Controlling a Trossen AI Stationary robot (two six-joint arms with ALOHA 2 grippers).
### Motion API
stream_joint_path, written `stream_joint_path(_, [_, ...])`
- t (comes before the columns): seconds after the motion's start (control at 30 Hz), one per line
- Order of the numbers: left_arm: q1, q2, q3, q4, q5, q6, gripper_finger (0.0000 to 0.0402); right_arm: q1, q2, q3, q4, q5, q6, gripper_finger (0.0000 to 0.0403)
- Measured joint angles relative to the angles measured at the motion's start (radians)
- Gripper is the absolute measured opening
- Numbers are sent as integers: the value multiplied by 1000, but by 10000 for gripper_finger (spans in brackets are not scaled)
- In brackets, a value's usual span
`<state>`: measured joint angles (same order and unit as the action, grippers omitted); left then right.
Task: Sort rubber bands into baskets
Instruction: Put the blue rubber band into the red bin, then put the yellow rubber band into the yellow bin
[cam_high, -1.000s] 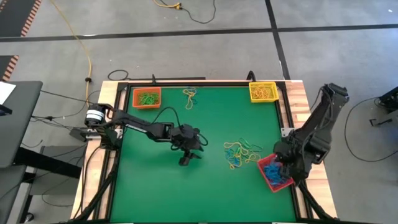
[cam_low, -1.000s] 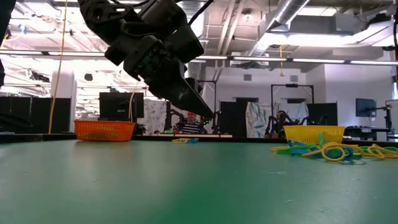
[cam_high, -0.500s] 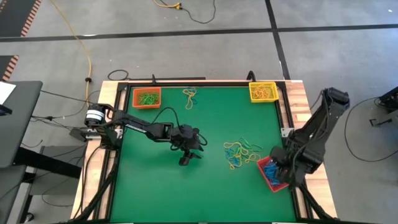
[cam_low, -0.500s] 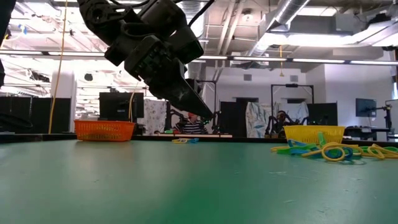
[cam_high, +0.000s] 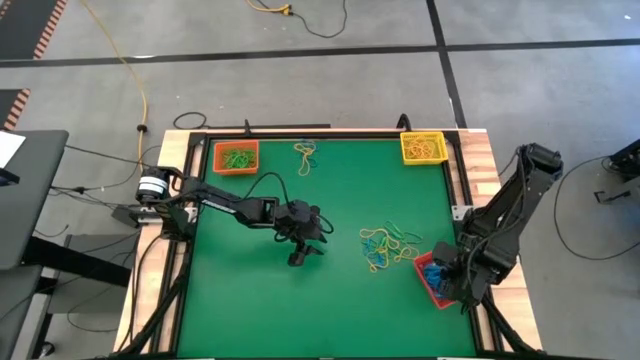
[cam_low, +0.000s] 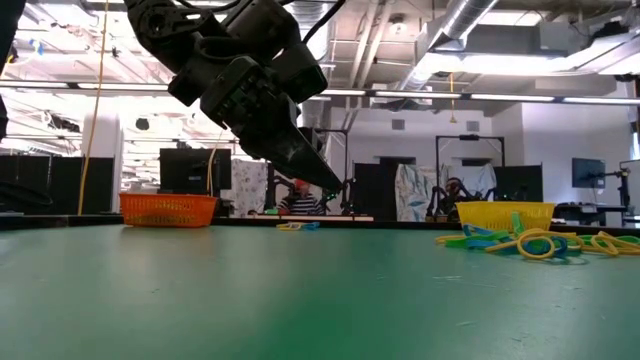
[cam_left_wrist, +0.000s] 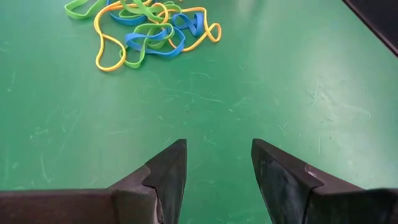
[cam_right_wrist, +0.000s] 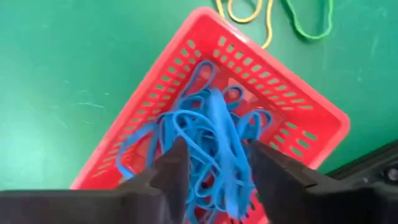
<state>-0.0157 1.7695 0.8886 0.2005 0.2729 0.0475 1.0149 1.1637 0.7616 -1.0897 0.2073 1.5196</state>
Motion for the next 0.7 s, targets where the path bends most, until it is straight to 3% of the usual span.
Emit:
stream_joint_path(0.17, [0,0,0,0,0,0,169,0,0,1,9,0,2,237])
stream_joint_path(0.33, [0,0,0,0,0,0,169,0,0,46,-60,37,1,254])
stream_joint_path(0.53, [21,-3,0,3,-68,-5,169,-2,0,124,-134,232,-19,255])
stream_joint_path(0.7, [68,-25,0,20,-78,-20,169,-30,-1,146,-63,433,-122,255])
